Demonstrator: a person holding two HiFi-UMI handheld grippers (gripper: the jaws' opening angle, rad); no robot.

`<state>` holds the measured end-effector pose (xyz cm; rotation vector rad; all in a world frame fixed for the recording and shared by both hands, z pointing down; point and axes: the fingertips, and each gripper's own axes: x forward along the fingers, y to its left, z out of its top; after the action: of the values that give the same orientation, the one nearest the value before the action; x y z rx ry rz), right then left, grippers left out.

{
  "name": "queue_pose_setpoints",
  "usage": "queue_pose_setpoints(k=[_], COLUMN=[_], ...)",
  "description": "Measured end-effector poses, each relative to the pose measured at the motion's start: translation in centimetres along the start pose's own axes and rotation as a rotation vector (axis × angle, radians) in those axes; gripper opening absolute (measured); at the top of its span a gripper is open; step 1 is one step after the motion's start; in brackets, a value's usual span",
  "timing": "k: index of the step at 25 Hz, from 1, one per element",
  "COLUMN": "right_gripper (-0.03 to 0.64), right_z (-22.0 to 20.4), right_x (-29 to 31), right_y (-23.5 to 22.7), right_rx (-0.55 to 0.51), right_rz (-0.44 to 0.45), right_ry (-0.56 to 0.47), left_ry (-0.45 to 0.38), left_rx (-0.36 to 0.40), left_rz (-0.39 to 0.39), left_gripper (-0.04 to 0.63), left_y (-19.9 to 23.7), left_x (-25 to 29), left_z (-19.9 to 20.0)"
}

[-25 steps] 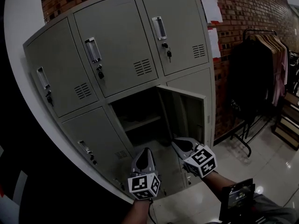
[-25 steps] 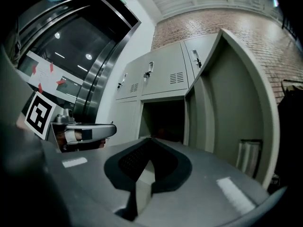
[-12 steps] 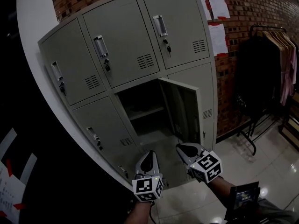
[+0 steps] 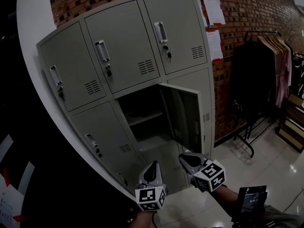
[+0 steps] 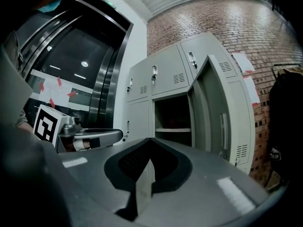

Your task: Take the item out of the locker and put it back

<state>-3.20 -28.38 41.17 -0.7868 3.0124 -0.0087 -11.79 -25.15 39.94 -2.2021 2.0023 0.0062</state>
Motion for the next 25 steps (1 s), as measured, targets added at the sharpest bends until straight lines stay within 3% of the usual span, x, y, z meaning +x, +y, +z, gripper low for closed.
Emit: queue_pose_setpoints(k=[25], right_gripper=[-0.011], right_z=[-0.8], right_x=[-1.9], right_y=[3.2], right_rx=[0.005], right_rz=[-0.024], right_ry=[0.023], left_ry=[-0.015], left_rx=[-0.034], left_rz=[0.000], left_gripper=[-0.005], left_y=[0.1], left_x=[-2.8], left_z=[0.2])
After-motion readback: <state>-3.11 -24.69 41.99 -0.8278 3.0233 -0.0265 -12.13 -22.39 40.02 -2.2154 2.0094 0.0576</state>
